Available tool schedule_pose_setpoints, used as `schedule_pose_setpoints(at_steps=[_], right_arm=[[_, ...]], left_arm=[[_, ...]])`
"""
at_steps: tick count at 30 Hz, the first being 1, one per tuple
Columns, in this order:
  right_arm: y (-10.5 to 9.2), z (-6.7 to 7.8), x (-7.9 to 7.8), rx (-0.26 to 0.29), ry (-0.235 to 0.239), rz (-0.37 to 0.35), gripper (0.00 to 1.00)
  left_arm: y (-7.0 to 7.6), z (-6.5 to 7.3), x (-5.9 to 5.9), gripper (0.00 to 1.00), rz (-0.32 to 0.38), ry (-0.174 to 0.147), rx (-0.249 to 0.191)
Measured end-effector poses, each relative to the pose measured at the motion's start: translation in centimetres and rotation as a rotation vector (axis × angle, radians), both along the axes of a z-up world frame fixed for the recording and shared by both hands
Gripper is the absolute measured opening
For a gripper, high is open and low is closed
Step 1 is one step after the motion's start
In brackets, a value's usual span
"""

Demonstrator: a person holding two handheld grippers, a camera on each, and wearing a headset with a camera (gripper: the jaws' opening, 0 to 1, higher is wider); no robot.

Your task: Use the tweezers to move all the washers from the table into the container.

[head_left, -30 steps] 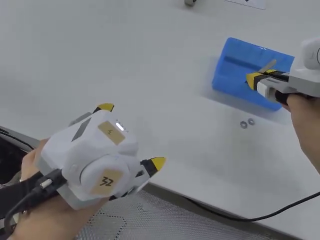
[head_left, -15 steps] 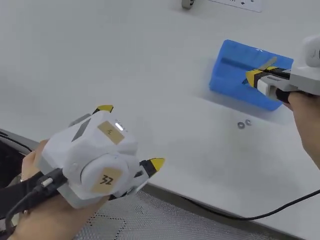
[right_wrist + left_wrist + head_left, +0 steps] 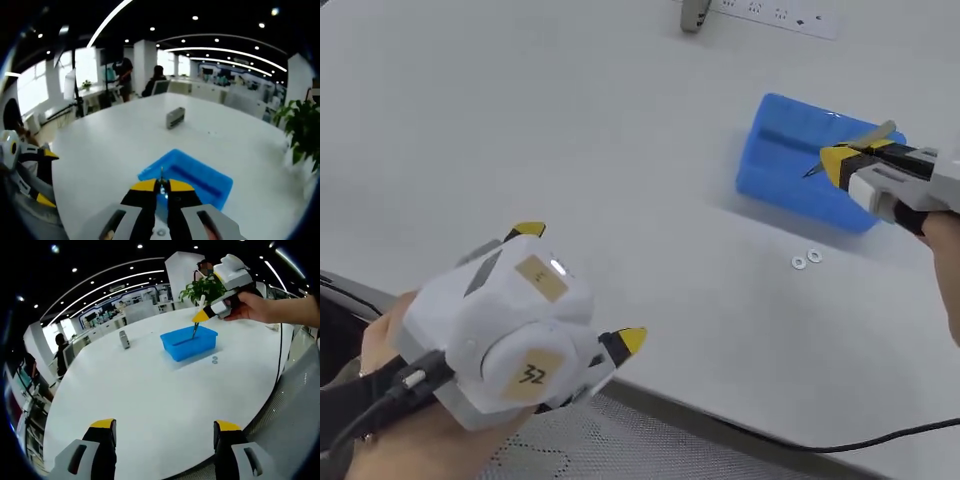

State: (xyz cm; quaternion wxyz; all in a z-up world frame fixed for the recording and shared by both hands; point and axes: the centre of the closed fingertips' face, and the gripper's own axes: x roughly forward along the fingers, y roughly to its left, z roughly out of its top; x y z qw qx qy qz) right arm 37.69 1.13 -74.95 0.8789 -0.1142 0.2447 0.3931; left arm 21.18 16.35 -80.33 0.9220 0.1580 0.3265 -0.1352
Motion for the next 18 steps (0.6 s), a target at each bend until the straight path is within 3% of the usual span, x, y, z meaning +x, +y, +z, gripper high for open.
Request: schedule_pose_setpoints(at_steps=[10,18], right_arm=[[-0.5,-1.7,-2.8,-0.027,0.047,0.006,0.03],[-1.5,-3.2,-3.8,-0.043,0.091,-0.014,0.03]], left_arm=[[-0.1,-0.2,-0.1,0.81,-0.005,0.007,0.002],[0.0,-0.2,-0.1,0.81,-0.003,0.009,0.006]])
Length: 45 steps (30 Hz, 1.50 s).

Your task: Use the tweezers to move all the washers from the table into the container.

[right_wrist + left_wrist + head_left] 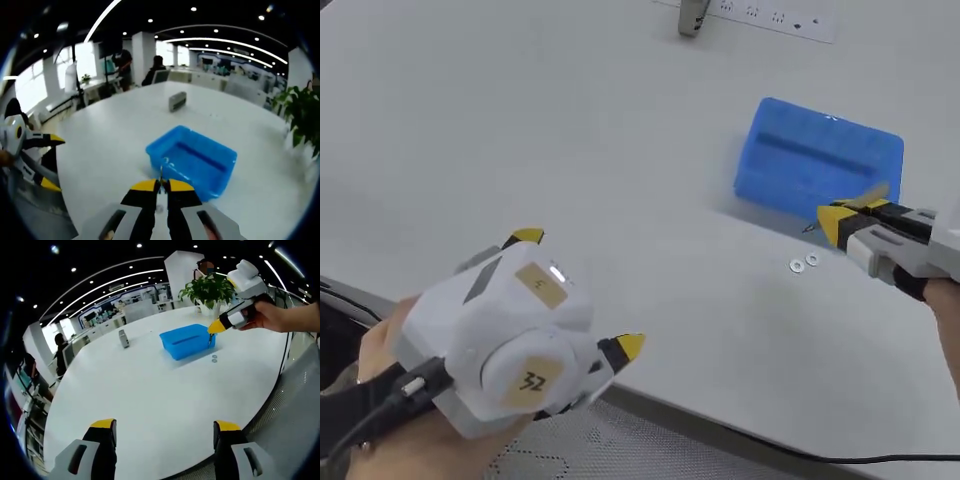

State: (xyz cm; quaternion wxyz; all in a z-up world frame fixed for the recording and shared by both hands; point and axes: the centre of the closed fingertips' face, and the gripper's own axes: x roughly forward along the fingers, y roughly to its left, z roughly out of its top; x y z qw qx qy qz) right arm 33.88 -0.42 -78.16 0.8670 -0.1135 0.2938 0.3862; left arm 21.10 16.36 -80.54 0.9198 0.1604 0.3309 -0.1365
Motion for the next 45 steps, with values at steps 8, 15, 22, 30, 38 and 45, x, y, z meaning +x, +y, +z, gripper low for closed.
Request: schedule_pose_setpoints(at_steps=[8,15,22,30,38,45], right_arm=[[-0.4,-1.7,-0.8,-0.027,0.038,0.006,0.03],[-0.6,-2.3,-1.0,-0.042,0.051,0.011,0.04],[-0.9,-3.1,-1.1,-0.061,0.064,0.013,0.04],[-0.8,-3.3,-1.1,-0.088,0.039,0.03,0.04],[-0.6,-3.3,-1.0,-0.084,0.027,0.034,0.03],[-0.6,-3.4,-1.1,-0.098,0.023,0.044,0.02]], left_arm=[[0.1,-0.1,0.0,0.8,0.0,0.003,0.006],[0.1,-0.1,-0.1,0.8,0.001,0.007,0.009],[0.1,-0.2,-0.1,0.8,0.0,0.011,0.009],[0.1,-0.4,-0.2,0.79,-0.001,0.017,0.012],[0.1,-0.4,-0.2,0.79,-0.001,0.02,0.013],[0.0,-0.4,-0.2,0.79,-0.006,0.02,0.012]])
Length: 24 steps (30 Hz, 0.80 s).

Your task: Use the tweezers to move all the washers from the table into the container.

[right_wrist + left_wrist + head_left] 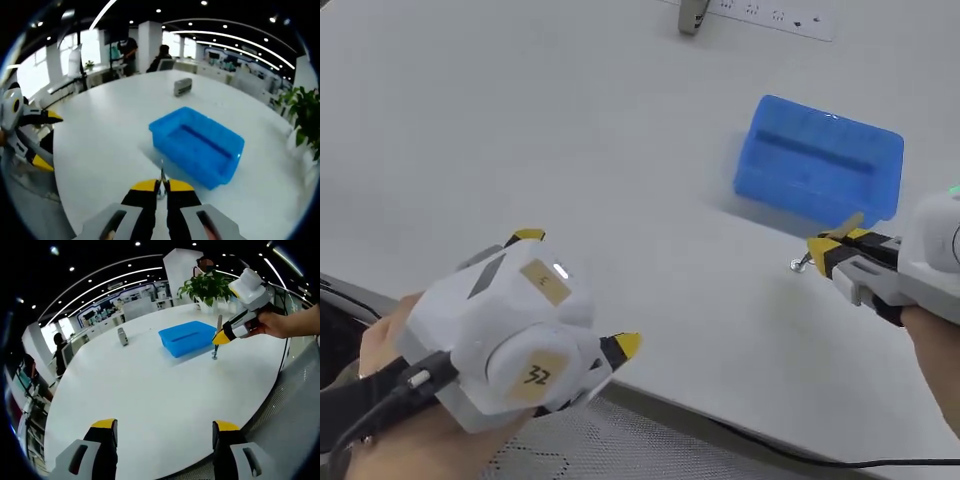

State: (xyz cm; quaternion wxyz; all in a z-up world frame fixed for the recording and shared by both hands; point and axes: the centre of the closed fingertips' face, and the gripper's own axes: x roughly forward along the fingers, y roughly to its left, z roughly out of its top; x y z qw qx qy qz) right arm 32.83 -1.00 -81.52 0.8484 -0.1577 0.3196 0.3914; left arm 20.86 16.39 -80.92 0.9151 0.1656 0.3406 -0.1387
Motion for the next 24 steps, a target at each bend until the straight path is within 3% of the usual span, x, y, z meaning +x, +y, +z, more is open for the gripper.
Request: schedule_pose_setpoints(at_steps=[9,24], right_arm=[[0.3,0.1,-0.2,0.005,0.022,0.001,0.02],[1.2,2.9,0.3,0.055,-0.016,0.016,0.02]], left_arm=[[0.0,0.0,0.0,0.79,-0.002,-0.001,-0.002],[0.1,-0.1,-0.1,0.78,0.001,0.003,0.005]])
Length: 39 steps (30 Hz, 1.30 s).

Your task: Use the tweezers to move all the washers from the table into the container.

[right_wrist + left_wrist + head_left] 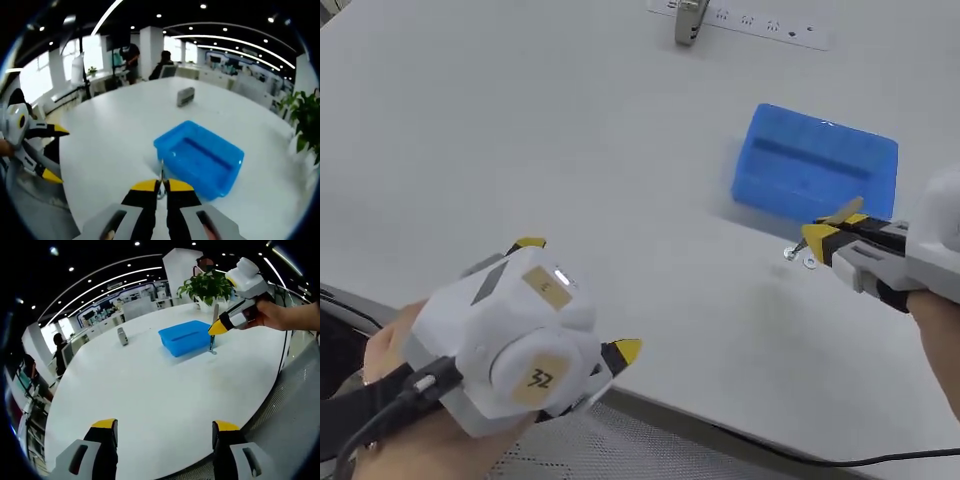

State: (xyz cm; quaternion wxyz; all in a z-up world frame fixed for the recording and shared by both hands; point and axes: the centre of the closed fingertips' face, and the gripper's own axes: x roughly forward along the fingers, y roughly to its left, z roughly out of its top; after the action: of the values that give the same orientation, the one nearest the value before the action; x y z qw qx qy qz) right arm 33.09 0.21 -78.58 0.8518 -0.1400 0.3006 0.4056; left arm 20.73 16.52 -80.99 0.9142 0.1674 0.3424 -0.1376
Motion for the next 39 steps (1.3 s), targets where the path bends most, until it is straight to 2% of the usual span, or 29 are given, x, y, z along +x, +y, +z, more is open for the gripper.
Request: schedule_pose_setpoints(at_steps=[12,22,31,36,39], right_arm=[[0.2,2.3,1.9,0.041,-0.04,-0.004,0.02],[0.3,3.2,2.9,0.051,-0.065,-0.003,0.02],[0.1,4.1,5.1,0.081,-0.091,-0.041,0.02],[-0.1,4.0,6.2,0.078,-0.109,-0.056,0.02],[-0.4,3.1,7.2,0.059,-0.107,-0.068,0.02]], left_arm=[[0.0,0.0,0.0,0.78,-0.001,0.003,0.003],[0.0,-0.1,0.1,0.78,-0.001,0.007,0.005],[0.0,-0.2,0.1,0.78,-0.005,0.013,0.008],[0.0,-0.3,0.1,0.78,-0.005,0.015,0.011],[0.0,-0.3,0.0,0.77,-0.005,0.016,0.011]])
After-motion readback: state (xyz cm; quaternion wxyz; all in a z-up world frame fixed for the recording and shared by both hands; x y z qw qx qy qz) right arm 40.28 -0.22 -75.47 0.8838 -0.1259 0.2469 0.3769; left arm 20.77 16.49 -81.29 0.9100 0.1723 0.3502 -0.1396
